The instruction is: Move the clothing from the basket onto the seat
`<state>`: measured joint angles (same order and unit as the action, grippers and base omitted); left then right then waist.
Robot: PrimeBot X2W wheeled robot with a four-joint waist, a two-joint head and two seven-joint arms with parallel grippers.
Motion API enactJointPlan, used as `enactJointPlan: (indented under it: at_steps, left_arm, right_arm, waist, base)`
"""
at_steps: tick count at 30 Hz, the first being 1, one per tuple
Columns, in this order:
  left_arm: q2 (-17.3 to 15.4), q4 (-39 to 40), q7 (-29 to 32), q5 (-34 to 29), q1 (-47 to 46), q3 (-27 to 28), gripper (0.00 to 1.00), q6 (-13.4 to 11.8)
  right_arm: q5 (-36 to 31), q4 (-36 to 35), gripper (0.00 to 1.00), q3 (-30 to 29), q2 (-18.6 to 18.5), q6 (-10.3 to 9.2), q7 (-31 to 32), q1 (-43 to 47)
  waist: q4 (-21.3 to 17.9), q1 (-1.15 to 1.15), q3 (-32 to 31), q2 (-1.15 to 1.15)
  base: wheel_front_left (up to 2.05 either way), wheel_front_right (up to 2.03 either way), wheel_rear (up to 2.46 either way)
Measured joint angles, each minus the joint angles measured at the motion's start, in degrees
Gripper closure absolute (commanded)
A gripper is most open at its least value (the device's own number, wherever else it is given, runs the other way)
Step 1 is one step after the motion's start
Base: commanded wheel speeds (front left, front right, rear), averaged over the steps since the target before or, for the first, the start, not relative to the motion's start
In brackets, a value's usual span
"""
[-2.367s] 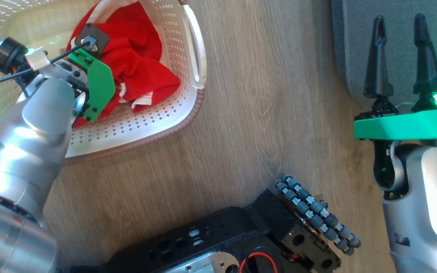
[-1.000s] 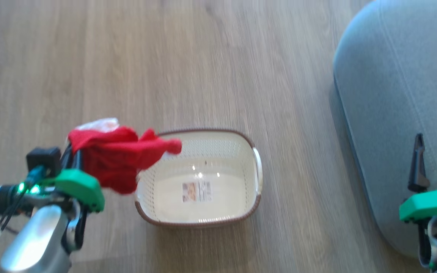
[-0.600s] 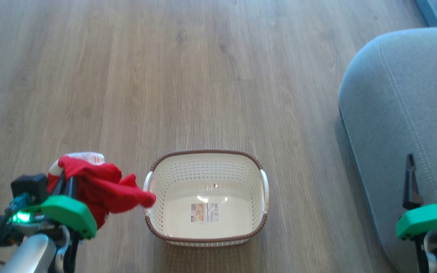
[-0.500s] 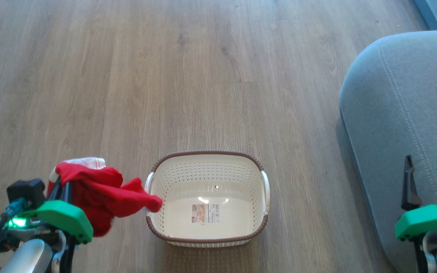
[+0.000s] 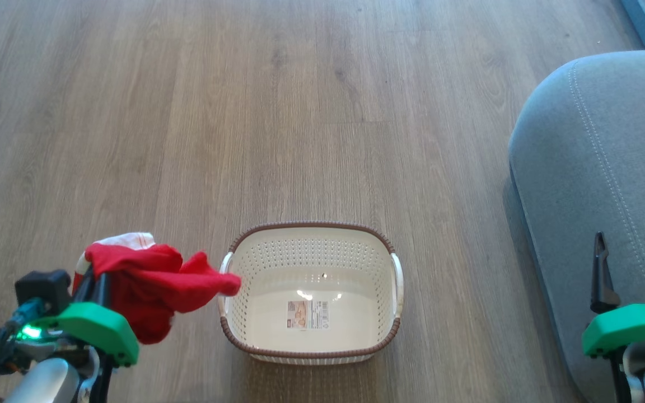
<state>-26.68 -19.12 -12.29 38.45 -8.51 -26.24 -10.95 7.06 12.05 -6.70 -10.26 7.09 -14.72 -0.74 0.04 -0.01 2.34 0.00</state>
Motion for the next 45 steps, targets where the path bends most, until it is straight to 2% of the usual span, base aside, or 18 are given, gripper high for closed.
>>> enactJointPlan:
  at_steps: [12, 16, 45]
  left_arm:
    - [-0.64, -0.63, -1.49, -2.55, -0.46, -1.23, 1.00, 6.25]
    - [-0.60, -1.15, -1.91, -2.63, -1.09, -0.98, 1.00, 7.48]
    - [1.99, -2.86, -1.99, -6.70, -1.11, 2.64, 1.00, 10.46]
  right_arm:
    - [0.00, 0.24, 0.00, 0.43, 0.01, 0.00, 0.00, -0.02]
    - [0.00, 0.32, 0.00, 0.68, 0.09, 0.00, 0.00, -0.03]
    - [-0.02, 0.75, 0.00, 1.58, 0.02, 0.00, 0.00, -0.09]
  waist:
    - [0.36, 0.00, 0.52, 0.00]
    - [0.33, 0.00, 0.44, 0.00]
    - [0.38, 0.01, 0.08, 0.00]
  base:
    - [0.00, 0.00, 0.00]
    - [0.00, 0.00, 0.00]
    - [0.00, 0.00, 0.00]
